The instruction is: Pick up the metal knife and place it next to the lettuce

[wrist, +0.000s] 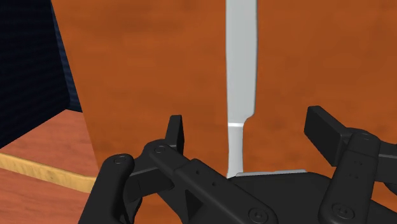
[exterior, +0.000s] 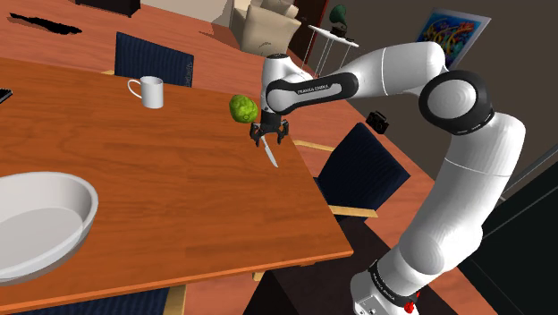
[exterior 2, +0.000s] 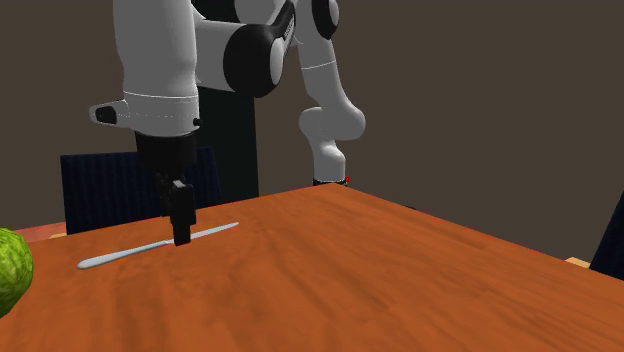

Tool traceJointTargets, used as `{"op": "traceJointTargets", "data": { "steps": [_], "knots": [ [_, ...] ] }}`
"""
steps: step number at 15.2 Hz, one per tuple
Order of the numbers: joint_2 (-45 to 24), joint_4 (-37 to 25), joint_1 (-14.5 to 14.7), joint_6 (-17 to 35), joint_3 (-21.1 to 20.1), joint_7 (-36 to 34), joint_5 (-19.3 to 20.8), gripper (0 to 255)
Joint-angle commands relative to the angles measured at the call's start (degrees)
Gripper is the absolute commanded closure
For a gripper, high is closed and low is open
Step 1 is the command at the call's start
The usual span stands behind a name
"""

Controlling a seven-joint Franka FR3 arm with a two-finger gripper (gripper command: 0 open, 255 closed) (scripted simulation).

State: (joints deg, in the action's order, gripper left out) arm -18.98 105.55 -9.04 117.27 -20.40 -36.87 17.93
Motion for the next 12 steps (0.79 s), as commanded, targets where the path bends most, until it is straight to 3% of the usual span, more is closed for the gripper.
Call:
{"op": "traceJointTargets", "data": {
  "steps": [1, 4, 12],
  "knots": [
    [0.7, -1.1, 0.1, -1.7, -0.2, 0.3, -0.5, 0],
    [2.1, -4.4, 0.4, -6.4, -0.8, 1.0, -1.6, 0],
    [2.1, -4.4, 0.4, -6.4, -0.8, 1.0, -1.6, 0]
  ]
}}
